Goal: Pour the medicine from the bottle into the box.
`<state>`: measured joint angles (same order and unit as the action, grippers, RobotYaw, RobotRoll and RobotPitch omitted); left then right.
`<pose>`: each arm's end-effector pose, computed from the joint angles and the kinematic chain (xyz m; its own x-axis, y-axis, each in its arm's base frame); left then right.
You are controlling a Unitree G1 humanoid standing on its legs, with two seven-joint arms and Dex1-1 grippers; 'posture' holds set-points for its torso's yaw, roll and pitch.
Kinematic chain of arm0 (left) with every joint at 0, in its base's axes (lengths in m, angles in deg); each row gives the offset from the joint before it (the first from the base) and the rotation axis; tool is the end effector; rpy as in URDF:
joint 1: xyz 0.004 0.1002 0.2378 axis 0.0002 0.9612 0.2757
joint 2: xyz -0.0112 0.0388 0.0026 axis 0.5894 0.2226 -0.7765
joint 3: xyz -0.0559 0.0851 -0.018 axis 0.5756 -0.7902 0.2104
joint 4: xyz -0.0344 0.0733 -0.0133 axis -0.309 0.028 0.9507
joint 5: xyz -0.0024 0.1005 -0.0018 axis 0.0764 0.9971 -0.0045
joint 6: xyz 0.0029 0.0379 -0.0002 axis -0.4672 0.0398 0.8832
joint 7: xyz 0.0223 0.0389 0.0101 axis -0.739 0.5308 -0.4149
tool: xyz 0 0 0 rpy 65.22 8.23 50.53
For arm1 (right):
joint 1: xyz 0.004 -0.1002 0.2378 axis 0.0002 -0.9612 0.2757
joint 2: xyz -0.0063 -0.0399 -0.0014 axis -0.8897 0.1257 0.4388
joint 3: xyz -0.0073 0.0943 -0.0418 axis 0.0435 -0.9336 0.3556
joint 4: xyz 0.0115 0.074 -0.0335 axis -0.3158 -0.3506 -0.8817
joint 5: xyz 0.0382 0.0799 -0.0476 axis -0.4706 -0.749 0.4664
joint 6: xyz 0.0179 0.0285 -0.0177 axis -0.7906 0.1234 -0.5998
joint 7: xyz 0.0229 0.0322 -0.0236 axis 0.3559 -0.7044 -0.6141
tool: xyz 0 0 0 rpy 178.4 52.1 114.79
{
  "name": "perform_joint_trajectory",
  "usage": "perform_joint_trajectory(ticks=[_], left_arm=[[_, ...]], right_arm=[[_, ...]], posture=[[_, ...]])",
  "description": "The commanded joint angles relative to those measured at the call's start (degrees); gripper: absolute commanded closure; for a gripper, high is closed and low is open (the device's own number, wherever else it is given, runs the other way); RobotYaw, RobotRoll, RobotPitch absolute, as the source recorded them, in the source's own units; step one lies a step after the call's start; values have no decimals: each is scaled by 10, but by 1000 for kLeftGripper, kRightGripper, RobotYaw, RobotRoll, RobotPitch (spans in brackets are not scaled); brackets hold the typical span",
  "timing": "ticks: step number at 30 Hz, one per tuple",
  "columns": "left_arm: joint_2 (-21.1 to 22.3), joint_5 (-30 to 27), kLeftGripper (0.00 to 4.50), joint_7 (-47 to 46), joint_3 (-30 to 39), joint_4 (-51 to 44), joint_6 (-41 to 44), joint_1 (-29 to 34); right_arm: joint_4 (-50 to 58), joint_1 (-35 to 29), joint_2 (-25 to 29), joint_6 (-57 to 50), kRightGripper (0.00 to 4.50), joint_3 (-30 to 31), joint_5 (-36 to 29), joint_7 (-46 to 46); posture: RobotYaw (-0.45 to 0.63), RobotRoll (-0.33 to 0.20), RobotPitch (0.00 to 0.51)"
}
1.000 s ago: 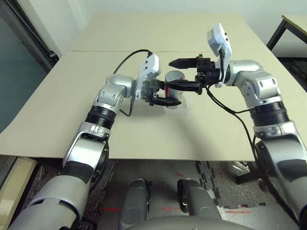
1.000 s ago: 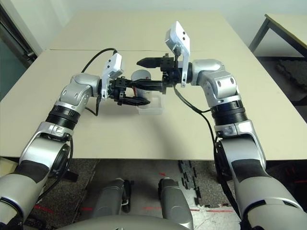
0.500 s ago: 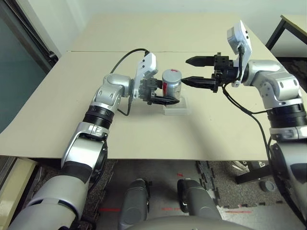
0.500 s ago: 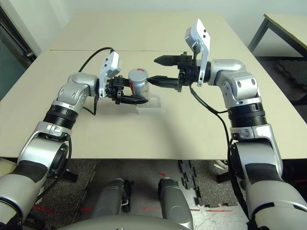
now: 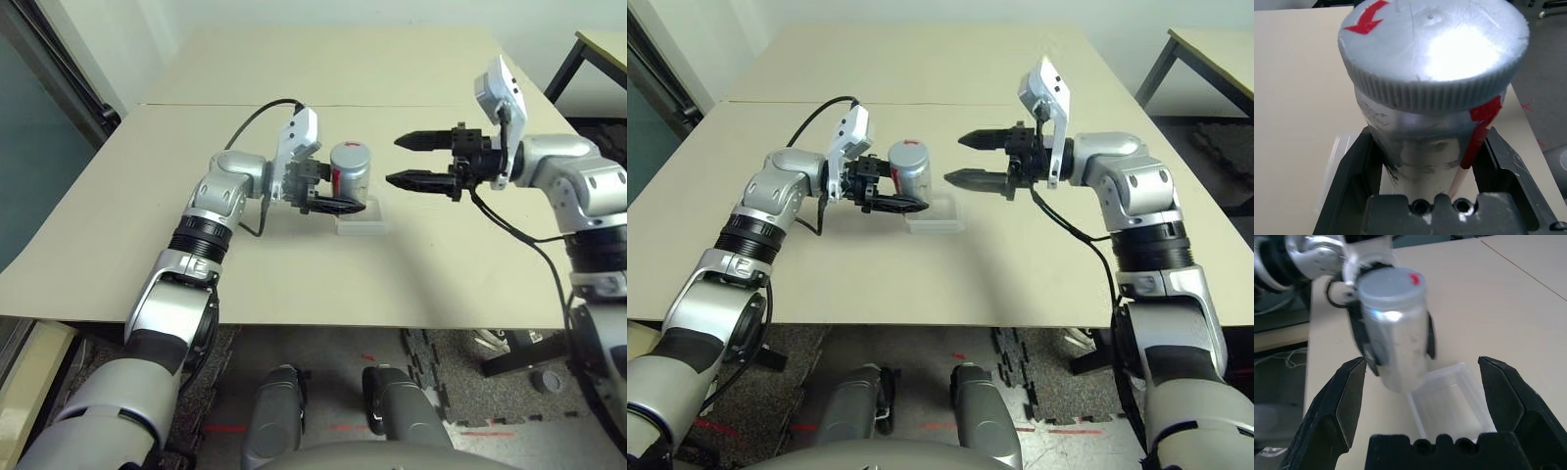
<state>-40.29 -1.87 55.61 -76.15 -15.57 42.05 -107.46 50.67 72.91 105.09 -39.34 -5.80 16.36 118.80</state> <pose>0.3495 0.1539 0.1898 0.0813 -0.9657 -0.2465 0.9908 0.0514 0.1253 0.3066 -0.2154 0.2334 0.2718 0.9456 -0.1785 -0.9609 0.2567 -0.1035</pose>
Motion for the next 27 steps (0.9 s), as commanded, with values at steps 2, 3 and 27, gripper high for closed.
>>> perform_joint_trajectory(ticks=[2, 3, 27], left_arm=[[-3, 2, 1695, -1, -1, 13, -8, -7], [-4, 3, 1695, -1, -1, 16, -10, -9], [-27, 9, 1695, -3, -5, 55, -31, -24]], right_arm=[[30, 8, -15, -18, 0, -4, -12, -27], [31, 11, -20, -15, 0, -2, -10, -32], [-1, 57, -103, 29, 0, 45, 34, -83]], posture=[[-35, 0, 80], [-35, 0, 81], [-36, 0, 86]])
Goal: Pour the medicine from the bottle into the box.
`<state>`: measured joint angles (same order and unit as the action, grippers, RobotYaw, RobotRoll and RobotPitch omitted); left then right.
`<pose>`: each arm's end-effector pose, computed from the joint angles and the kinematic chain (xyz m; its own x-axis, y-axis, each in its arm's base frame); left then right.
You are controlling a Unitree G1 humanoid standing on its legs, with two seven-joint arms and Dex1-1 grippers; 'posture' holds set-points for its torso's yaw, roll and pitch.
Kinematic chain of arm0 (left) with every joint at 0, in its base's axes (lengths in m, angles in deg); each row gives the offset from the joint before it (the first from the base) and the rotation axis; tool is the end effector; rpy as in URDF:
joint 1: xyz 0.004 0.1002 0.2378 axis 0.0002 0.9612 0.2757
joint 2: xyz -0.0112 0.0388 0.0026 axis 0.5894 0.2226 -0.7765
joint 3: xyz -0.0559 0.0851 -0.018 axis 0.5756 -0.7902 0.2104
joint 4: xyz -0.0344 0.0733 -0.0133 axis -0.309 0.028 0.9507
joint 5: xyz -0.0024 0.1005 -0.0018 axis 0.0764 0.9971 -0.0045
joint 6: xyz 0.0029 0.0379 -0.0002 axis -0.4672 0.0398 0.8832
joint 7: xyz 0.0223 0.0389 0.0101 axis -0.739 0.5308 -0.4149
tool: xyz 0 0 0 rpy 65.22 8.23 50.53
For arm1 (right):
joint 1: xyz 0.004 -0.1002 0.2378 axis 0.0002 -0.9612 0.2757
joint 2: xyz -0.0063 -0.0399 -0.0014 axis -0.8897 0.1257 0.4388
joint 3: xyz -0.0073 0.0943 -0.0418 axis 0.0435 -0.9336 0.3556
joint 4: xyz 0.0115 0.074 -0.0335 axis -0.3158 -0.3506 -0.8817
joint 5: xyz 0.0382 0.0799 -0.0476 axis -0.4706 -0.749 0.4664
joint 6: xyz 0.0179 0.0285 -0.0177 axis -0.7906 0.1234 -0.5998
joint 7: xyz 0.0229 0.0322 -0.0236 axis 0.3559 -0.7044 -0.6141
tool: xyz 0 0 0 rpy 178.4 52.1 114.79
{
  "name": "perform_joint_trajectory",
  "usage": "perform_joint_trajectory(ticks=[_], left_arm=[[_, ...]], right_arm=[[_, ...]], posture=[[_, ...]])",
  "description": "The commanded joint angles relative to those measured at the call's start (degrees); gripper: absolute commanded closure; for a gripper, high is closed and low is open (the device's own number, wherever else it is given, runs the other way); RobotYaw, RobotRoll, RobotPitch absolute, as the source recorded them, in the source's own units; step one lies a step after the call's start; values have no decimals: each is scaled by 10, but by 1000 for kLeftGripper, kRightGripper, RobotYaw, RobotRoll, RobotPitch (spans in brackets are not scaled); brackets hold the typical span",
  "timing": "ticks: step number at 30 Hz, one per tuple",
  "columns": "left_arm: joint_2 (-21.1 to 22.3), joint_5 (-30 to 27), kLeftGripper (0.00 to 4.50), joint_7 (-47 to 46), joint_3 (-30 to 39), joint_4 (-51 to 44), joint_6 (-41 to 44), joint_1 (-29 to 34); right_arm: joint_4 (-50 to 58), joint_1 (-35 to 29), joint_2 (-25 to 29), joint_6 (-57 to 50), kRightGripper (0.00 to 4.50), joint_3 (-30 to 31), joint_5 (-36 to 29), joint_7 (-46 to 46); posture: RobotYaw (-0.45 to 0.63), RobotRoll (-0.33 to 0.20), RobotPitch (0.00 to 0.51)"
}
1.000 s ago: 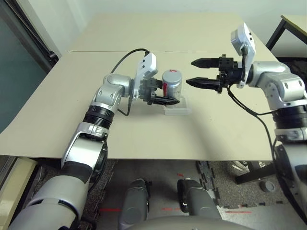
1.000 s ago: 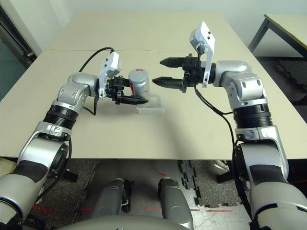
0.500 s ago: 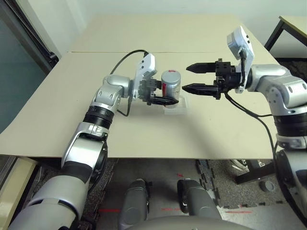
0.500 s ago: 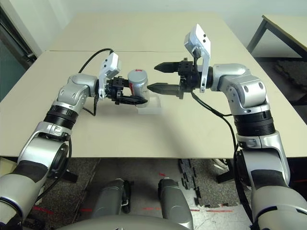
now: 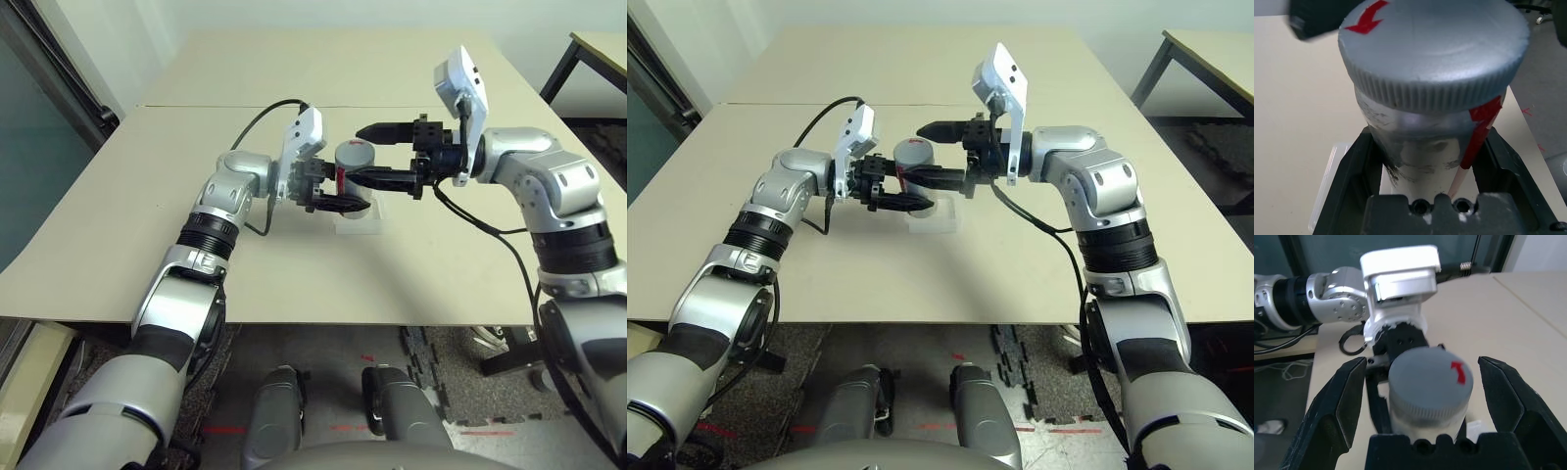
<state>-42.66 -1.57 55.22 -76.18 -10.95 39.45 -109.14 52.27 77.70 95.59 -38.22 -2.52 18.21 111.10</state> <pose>0.3544 0.1445 0.1852 0.0708 -0.9712 -0.2274 0.9921 0.0449 0.1170 0.3133 -0.1620 0.2414 0.2481 0.9637 -0.0990 -0.9569 0.2279 -0.1800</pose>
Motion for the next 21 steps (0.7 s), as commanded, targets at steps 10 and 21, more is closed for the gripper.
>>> perform_joint_trajectory(ticks=[10, 21], left_arm=[[-5, 7, 1695, 2, -6, -2, -2, 1], [-3, 6, 1695, 4, -6, -4, -1, 4]], right_arm=[[-54, 20, -23, 39, 0, 14, 43, -18], [-53, 10, -8, 30, 0, -4, 40, -22]], posture=[[-31, 0, 88], [-37, 0, 93]])
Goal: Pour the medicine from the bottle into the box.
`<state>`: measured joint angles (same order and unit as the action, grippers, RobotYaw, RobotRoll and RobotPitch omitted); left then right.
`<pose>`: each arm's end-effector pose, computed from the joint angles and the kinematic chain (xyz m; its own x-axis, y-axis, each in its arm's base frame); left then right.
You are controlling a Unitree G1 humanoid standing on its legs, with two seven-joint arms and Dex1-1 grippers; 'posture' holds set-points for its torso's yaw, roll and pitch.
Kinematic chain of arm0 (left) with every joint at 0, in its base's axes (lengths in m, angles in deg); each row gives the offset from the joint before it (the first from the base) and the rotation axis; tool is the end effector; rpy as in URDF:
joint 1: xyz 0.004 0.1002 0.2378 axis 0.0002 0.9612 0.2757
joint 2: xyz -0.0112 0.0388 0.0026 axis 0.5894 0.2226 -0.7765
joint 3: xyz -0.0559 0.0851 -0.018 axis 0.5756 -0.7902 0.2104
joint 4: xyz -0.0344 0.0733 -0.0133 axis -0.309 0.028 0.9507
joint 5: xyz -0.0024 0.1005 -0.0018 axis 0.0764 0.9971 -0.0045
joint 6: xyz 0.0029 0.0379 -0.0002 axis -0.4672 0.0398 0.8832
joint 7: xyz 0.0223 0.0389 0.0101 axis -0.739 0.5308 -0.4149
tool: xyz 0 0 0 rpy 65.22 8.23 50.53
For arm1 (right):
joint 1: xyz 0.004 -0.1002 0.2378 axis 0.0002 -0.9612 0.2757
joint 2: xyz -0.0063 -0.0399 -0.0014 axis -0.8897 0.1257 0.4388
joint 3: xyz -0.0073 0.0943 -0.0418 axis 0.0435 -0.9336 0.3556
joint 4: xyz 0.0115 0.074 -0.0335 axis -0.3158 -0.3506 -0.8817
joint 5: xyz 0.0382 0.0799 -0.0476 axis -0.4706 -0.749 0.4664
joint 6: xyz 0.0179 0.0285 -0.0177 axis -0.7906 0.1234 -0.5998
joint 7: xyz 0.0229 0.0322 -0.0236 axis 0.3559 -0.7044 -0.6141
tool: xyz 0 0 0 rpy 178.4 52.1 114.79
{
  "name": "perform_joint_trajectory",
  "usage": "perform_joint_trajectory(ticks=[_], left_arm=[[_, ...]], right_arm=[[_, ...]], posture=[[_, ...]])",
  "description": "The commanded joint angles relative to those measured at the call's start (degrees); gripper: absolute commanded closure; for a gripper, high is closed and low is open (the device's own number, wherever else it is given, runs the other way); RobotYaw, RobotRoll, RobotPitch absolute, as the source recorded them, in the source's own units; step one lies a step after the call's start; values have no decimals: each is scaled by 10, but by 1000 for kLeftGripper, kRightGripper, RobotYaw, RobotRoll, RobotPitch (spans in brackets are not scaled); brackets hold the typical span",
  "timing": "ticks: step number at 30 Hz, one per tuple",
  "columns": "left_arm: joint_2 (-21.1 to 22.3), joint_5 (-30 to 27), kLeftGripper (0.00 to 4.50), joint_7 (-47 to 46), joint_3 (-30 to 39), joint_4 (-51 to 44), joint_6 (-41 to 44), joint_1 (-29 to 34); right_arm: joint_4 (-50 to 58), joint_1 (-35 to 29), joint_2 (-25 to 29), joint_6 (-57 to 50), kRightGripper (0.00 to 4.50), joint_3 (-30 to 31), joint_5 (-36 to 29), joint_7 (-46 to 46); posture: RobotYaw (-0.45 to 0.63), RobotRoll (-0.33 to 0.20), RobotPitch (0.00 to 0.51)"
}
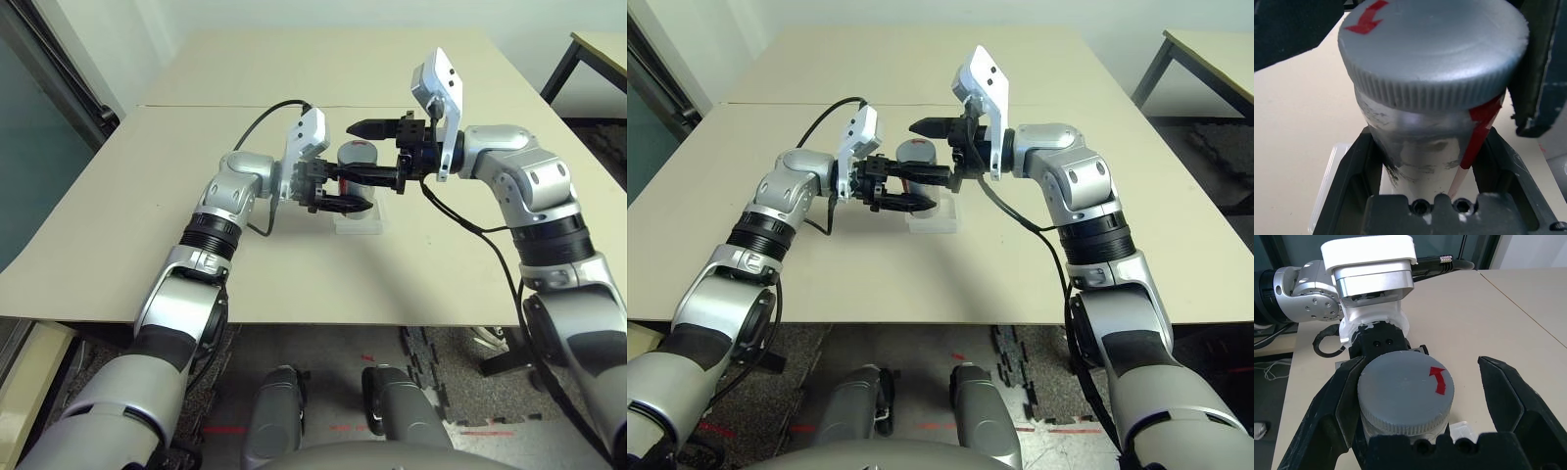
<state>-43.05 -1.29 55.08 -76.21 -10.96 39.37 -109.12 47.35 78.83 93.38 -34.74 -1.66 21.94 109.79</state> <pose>0.3543 0.1425 0.1846 0.0687 -0.9712 -0.2280 0.9921 0.0425 0.1181 0.3224 -0.1567 0.2346 0.2956 0.9489 -0.1102 -0.9431 0.2715 -0.1921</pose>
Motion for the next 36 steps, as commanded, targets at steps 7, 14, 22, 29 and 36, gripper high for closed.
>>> perform_joint_trajectory(ticks=[7, 14, 22, 29, 36], left_arm=[[2, 3, 1695, 5, -6, -6, 2, 6], [7, 1, 1695, 3, -3, -6, 3, 8], [14, 1, 1695, 4, 0, -6, 3, 10], [17, 2, 1695, 3, 0, -6, 2, 13], [19, 3, 1695, 2, 2, -1, -1, 11]], right_arm=[[14, -23, 40, -16, 0, -27, -10, -10], [21, -37, 77, -26, 0, -45, -26, -17], [19, -50, 100, -26, 0, -55, -28, -16], [16, -57, 113, -26, 0, -58, -29, -10], [82, -82, 134, -78, 0, -54, -64, 22]], posture=[[-39, 0, 96], [-41, 0, 94], [-41, 0, 90], [-40, 0, 86], [-40, 0, 80]])
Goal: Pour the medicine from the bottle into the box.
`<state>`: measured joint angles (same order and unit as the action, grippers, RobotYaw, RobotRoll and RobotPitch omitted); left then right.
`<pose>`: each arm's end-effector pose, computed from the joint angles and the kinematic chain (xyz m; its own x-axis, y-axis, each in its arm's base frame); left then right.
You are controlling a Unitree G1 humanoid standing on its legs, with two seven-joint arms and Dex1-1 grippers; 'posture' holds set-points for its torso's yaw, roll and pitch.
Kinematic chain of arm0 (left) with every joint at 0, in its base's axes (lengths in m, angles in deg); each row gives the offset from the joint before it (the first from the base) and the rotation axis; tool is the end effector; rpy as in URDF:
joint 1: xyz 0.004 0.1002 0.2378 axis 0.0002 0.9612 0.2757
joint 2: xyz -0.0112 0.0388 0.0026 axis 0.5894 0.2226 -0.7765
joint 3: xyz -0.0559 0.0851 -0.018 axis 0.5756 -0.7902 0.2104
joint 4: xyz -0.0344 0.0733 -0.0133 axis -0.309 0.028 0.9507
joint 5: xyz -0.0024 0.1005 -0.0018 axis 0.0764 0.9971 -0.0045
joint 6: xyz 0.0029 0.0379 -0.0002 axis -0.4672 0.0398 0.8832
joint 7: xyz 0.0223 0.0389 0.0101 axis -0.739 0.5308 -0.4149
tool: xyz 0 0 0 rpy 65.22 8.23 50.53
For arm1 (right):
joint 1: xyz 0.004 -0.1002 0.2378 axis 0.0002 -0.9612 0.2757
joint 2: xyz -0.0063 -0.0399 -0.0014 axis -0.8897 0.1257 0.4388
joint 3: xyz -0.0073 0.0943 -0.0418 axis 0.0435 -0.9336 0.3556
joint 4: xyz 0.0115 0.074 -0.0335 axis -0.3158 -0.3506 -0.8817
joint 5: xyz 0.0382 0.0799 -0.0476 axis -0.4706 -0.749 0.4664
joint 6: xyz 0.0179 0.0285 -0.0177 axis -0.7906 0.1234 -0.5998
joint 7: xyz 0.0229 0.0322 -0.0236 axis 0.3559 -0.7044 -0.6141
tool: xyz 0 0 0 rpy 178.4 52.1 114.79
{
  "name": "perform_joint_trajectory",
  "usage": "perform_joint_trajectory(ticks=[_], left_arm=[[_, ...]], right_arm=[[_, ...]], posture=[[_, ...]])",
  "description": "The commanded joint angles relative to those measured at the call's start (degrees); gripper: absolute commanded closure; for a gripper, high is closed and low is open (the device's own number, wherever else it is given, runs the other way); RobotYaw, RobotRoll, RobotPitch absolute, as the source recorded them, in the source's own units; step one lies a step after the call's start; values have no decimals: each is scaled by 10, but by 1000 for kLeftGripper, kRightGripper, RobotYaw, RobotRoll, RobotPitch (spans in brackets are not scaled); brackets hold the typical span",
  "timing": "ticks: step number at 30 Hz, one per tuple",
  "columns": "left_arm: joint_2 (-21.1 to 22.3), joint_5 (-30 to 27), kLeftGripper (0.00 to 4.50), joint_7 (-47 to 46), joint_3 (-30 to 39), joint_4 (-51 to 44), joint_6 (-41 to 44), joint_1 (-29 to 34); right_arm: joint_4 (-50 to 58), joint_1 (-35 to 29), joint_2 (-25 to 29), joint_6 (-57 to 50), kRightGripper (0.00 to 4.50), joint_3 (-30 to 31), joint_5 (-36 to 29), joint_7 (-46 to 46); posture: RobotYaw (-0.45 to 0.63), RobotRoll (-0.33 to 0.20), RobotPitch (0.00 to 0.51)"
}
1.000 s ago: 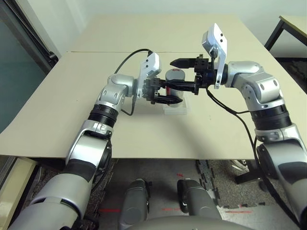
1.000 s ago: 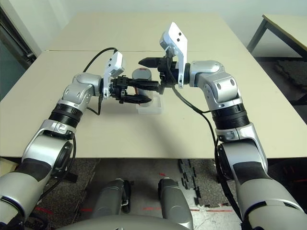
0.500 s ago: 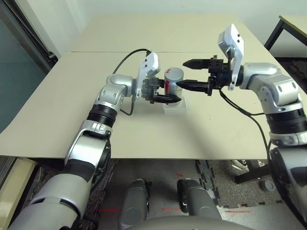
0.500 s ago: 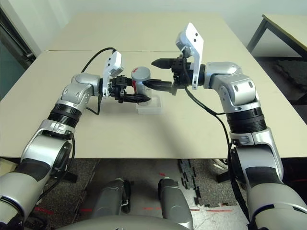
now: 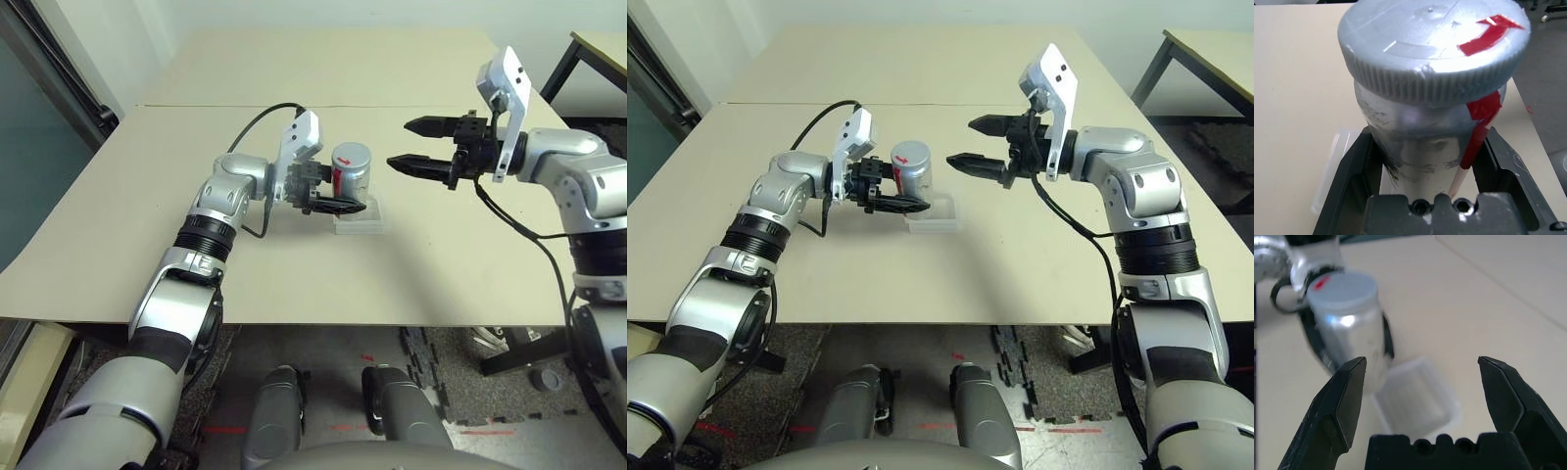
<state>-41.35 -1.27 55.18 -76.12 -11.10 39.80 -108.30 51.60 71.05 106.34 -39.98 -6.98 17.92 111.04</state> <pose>0.3535 0.1528 0.1824 0.0923 -0.9650 -0.2455 0.9920 0.0677 0.1070 0.3023 -0.2247 0.2304 0.4373 0.8787 -0.1913 -0.8987 0.4191 -0.1294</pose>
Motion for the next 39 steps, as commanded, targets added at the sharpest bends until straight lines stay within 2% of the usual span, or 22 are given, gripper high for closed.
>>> perform_joint_trajectory(ticks=[1, 9, 16, 27, 37, 39], left_arm=[[2, 3, 1695, 1, 1, 1, -6, 3], [0, 4, 1695, 1, 0, 10, -10, -4], [-3, 6, 1695, 3, -3, 14, -13, -6], [-4, 6, 1695, 3, -3, 17, -14, -11], [-3, 6, 1695, 3, -5, 8, -9, -3], [-3, 6, 1695, 3, -6, 7, -9, -2]], right_arm=[[51, -5, 4, -37, 0, -1, -31, 11], [93, 9, -11, -86, 0, 1, -60, -6], [75, 41, -42, -85, 0, 20, -45, -35], [43, 67, -83, -58, 0, 62, -24, -24], [11, 84, -105, -42, 0, 69, -9, -25], [12, 84, -107, -43, 385, 68, -9, -26]], posture=[[-41, 0, 79], [-44, 0, 77], [-46, 0, 79], [-32, 0, 79], [-26, 0, 86], [-26, 0, 86]])
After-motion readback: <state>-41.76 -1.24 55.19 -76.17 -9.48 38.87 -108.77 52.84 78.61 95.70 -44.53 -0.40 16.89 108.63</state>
